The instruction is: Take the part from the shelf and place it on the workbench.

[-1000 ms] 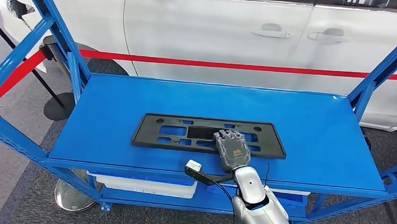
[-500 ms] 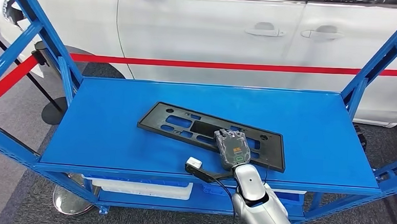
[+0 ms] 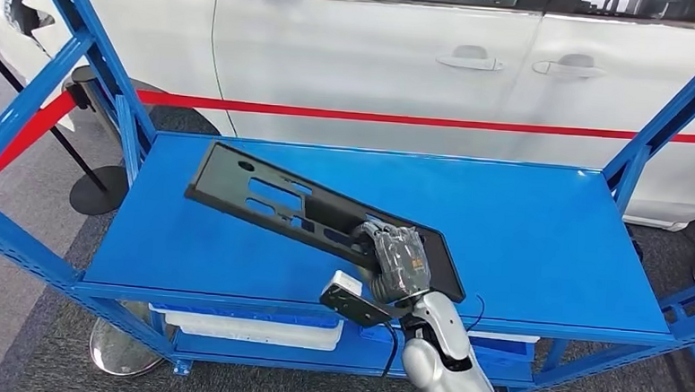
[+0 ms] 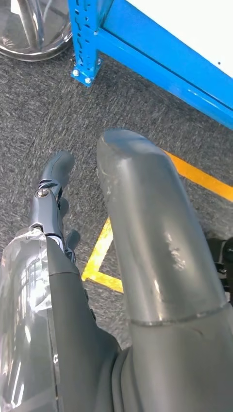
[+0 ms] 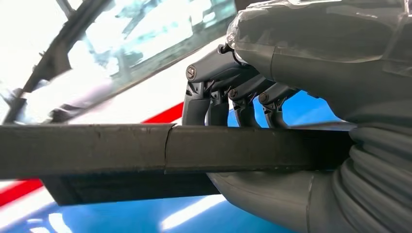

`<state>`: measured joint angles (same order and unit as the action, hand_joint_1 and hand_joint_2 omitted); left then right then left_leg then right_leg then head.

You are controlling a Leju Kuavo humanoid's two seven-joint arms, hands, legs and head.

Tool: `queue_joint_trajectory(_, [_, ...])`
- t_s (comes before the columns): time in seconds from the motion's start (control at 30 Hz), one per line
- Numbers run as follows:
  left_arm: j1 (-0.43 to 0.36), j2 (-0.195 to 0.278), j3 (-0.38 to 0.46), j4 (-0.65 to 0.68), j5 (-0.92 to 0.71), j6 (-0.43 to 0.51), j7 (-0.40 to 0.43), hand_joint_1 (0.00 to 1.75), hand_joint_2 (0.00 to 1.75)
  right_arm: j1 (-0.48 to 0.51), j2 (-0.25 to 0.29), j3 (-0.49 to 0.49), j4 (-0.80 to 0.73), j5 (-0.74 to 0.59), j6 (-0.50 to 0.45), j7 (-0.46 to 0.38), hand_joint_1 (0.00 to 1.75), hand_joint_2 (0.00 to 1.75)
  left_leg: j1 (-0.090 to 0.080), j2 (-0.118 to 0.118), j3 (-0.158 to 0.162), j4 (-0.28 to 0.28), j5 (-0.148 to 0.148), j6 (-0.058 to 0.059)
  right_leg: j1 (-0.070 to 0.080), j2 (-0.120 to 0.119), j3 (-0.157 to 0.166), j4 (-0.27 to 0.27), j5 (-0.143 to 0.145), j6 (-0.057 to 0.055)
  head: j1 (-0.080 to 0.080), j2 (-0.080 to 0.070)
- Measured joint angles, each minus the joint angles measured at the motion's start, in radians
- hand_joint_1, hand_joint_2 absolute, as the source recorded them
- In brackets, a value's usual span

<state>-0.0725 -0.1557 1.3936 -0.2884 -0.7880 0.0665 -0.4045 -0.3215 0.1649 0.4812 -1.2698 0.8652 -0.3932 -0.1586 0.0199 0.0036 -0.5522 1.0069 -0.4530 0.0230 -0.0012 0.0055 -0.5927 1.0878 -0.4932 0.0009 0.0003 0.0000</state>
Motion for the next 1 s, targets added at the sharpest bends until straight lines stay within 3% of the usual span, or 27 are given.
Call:
queue_joint_trajectory(0.07, [0.001, -0.006, 0.005, 0.000, 0.013, 0.002, -0.007, 0.00, 0.00, 0.021, 0.000, 0.006, -0.067, -0.126, 0.008, -0.050, 1.75, 1.75, -0.002, -0.001, 0.001, 0.001, -0.002, -0.010, 0.007, -0.001, 0.042, -0.080, 0.020, -0.010, 0.000, 0.000])
queue_joint_trajectory(0.2, [0.000, -0.013, 0.016, 0.000, 0.031, 0.006, -0.022, 0.00, 0.00, 0.090, -0.005, 0.024, -0.237, -0.352, 0.027, -0.119, 1.75, 1.75, -0.003, -0.002, -0.005, 0.017, -0.018, -0.033, 0.000, -0.003, 0.046, -0.100, 0.029, -0.024, -0.003, 0.000])
queue_joint_trajectory(0.23, [0.000, -0.015, 0.019, 0.000, 0.034, 0.007, -0.026, 0.00, 0.00, 0.107, -0.007, 0.029, -0.280, -0.388, 0.031, -0.128, 1.75, 1.75, -0.003, -0.002, -0.021, 0.052, -0.042, -0.037, -0.003, -0.005, 0.046, -0.104, 0.033, -0.028, -0.007, 0.000])
queue_joint_trajectory(0.33, [0.001, -0.017, 0.026, 0.000, 0.042, 0.008, -0.033, 0.00, 0.00, 0.145, -0.018, 0.038, -0.390, -0.477, 0.036, -0.154, 1.75, 1.75, 0.001, -0.002, -0.109, 0.242, -0.139, -0.046, -0.004, -0.008, 0.042, -0.102, 0.033, -0.033, -0.016, 0.000])
queue_joint_trajectory(0.37, [0.002, -0.017, 0.028, 0.000, 0.044, 0.008, -0.036, 0.00, 0.44, 0.157, -0.024, 0.038, -0.420, -0.504, 0.039, -0.163, 1.75, 1.75, 0.001, -0.002, -0.128, 0.282, -0.146, -0.048, -0.003, -0.009, 0.041, -0.101, 0.032, -0.033, -0.016, 0.000])
queue_joint_trajectory(0.4, [0.002, -0.017, 0.029, 0.000, 0.045, 0.008, -0.039, 0.00, 0.87, 0.170, -0.030, 0.038, -0.449, -0.533, 0.044, -0.173, 1.75, 1.75, 0.002, -0.002, -0.130, 0.283, -0.133, -0.049, -0.004, -0.009, 0.041, -0.098, 0.030, -0.032, -0.016, 0.000])
queue_joint_trajectory(0.47, [0.002, -0.017, 0.031, 0.000, 0.050, 0.009, -0.048, 0.00, 1.75, 0.197, -0.044, 0.038, -0.507, -0.597, 0.061, -0.191, 1.75, 1.75, 0.002, -0.002, -0.083, 0.178, -0.060, -0.047, -0.005, -0.008, 0.043, -0.091, 0.022, -0.028, -0.016, 0.000])
queue_joint_trajectory(0.53, [0.001, -0.018, 0.031, 0.000, 0.053, 0.010, -0.055, 0.00, 1.75, 0.218, -0.055, 0.036, -0.555, -0.662, 0.089, -0.203, 1.75, 1.75, 0.000, -0.002, -0.028, 0.059, -0.014, -0.041, -0.002, -0.006, 0.042, -0.081, 0.013, -0.019, -0.017, 0.000])
queue_joint_trajectory(0.57, [0.000, -0.018, 0.031, 0.000, 0.054, 0.011, -0.058, 0.00, 1.75, 0.228, -0.060, 0.034, -0.572, -0.693, 0.104, -0.206, 1.75, 1.75, -0.002, -0.003, -0.016, 0.030, -0.010, -0.037, 0.000, -0.006, 0.040, -0.077, 0.010, -0.014, -0.016, 0.000])
queue_joint_trajectory(0.7, [-0.002, -0.022, 0.032, 0.000, 0.054, 0.021, -0.062, 0.00, 1.75, 0.264, -0.077, 0.017, -0.612, -0.795, 0.161, -0.197, 1.75, 1.75, -0.003, -0.005, -0.014, 0.015, -0.011, -0.011, -0.003, -0.006, 0.031, -0.061, -0.003, 0.004, -0.013, 0.000])
queue_joint_trajectory(0.77, [-0.005, -0.025, 0.032, 0.000, 0.060, 0.022, -0.064, 0.00, 1.75, 0.281, -0.081, 0.004, -0.620, -0.846, 0.181, -0.185, 1.75, 1.75, -0.001, -0.004, -0.012, 0.009, -0.007, 0.002, -0.006, -0.005, -0.006, 0.015, -0.050, 0.014, -0.010, 0.000])
queue_joint_trajectory(0.83, [-0.007, -0.025, 0.033, 0.000, 0.065, 0.020, -0.064, 0.00, 1.75, 0.309, -0.083, -0.010, -0.621, -0.890, 0.194, -0.184, 1.75, 1.75, -0.002, -0.004, -0.013, 0.009, -0.008, 0.009, -0.007, -0.005, -0.072, 0.143, -0.105, 0.019, -0.007, 0.000])
queue_joint_trajectory(0.87, [-0.007, -0.026, 0.034, 0.000, 0.066, 0.020, -0.063, 0.00, 1.75, 0.326, -0.084, -0.017, -0.621, -0.904, 0.198, -0.189, 1.75, 1.75, -0.002, -0.005, -0.013, 0.009, -0.009, 0.010, -0.007, -0.005, -0.097, 0.188, -0.114, 0.020, -0.007, 0.000])
queue_joint_trajectory(0.9, [-0.007, -0.027, 0.035, 0.000, 0.067, 0.020, -0.061, 0.00, 1.75, 0.341, -0.086, -0.022, -0.621, -0.912, 0.202, -0.196, 1.75, 1.75, -0.003, -0.006, -0.012, 0.009, -0.009, 0.010, -0.008, -0.005, -0.107, 0.198, -0.104, 0.020, -0.007, 0.000])
queue_joint_trajectory(0.93, [-0.007, -0.029, 0.035, 0.001, 0.069, 0.021, -0.059, 0.00, 1.75, 0.354, -0.088, -0.026, -0.621, -0.915, 0.204, -0.202, 1.75, 1.75, -0.003, -0.007, -0.010, 0.010, -0.011, 0.009, -0.008, -0.005, -0.098, 0.170, -0.076, 0.018, -0.007, 0.000])
queue_joint_trajectory(1.0, [-0.008, -0.034, 0.036, 0.002, 0.074, 0.022, -0.055, 0.00, 1.75, 0.376, -0.090, -0.033, -0.622, -0.919, 0.208, -0.214, 1.75, 1.75, -0.005, -0.008, -0.005, 0.010, -0.014, 0.005, -0.007, -0.005, -0.039, 0.041, -0.005, 0.009, -0.007, 0.000])
